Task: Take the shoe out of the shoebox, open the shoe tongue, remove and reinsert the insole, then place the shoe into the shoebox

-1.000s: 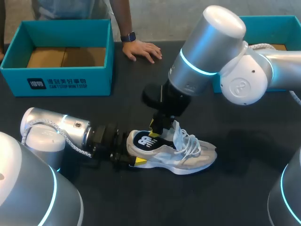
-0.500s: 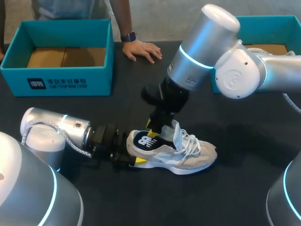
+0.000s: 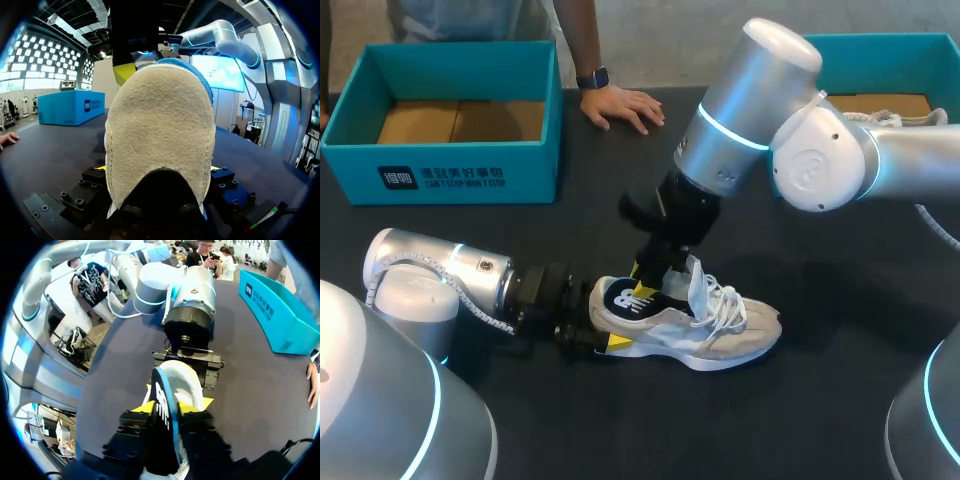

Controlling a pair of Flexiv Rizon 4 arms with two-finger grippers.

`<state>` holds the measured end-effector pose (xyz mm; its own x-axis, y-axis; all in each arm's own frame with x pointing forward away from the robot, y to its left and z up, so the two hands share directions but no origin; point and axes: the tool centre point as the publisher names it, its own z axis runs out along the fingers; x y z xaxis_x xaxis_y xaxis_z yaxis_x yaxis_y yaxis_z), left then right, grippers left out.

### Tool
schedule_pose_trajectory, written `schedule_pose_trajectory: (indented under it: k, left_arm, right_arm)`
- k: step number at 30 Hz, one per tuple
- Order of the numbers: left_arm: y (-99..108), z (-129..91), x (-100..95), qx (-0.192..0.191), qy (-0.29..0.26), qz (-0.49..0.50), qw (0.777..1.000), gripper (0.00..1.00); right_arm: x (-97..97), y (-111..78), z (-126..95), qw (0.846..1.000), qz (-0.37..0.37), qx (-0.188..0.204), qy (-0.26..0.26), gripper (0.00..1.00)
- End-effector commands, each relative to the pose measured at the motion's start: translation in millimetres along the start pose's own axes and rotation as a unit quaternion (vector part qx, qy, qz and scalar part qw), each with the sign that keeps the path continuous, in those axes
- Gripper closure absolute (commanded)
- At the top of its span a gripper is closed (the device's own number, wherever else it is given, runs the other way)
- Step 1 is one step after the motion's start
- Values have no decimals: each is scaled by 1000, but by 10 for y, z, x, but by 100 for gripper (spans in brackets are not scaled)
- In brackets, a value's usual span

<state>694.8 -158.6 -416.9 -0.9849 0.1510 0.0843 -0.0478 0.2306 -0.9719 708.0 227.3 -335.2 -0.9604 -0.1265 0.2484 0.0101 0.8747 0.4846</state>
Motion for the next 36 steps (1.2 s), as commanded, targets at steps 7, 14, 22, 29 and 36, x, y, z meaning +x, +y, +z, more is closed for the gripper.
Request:
schedule_pose_trajectory:
  k: [7,14,22,29,36]
  left_arm:
    - [21,8,0,0,-1,-1,1000,100]
    - [21,8,0,0,-1,-1,1000,100]
    - [21,8,0,0,-1,-1,1000,100]
    - [21,8,0,0,-1,-1,1000,100]
    - [21,8,0,0,-1,-1,1000,100]
  right_arm:
    - [-10,98,-37,1000,-18,2,-1,100]
    - [-32,203,-62,999,-41,-3,1,100]
    - [-34,202,-26,997,-59,-37,21,100]
    - [-23,100,2,995,-54,-67,44,74]
    - [-13,29,6,994,-48,-78,57,69]
